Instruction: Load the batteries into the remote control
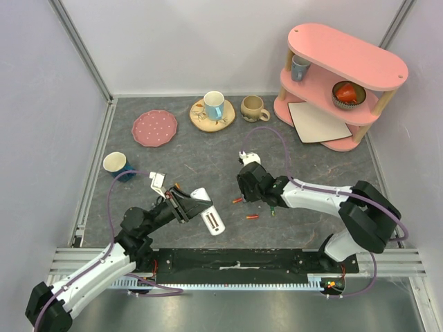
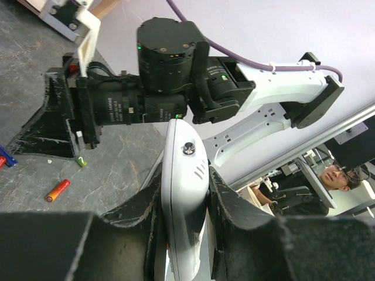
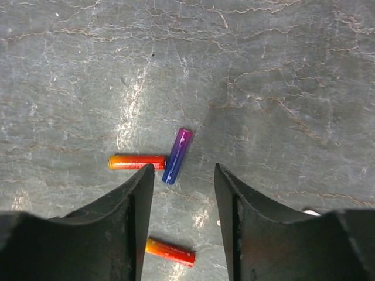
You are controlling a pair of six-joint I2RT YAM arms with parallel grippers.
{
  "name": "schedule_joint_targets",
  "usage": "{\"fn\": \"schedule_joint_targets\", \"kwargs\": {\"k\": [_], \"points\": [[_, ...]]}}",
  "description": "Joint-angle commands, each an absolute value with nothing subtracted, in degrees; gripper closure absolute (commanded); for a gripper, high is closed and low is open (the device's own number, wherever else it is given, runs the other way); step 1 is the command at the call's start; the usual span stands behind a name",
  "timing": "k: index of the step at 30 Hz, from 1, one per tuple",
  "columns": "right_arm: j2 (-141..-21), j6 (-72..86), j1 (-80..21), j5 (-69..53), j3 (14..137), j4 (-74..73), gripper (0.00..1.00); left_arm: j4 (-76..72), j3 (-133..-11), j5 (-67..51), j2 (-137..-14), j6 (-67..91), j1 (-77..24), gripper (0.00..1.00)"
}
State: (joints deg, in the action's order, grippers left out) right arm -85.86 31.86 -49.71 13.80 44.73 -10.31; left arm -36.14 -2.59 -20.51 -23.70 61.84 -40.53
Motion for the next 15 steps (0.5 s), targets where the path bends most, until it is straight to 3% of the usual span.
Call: {"fn": "schedule_joint_targets", "kwargs": {"k": [1,15], "points": [[-89.03,34.01,-49.75,15.12,48.51,-8.26,0.5,-35.17,2.64,-22.06,-21.89,59.77,-40.08,0.98],[-94.3,35.68,-48.52,16.61,50.36,-9.4,0.6,-30.15,1.5,-20.48,-19.07,58.45,-39.73,0.98]]}}
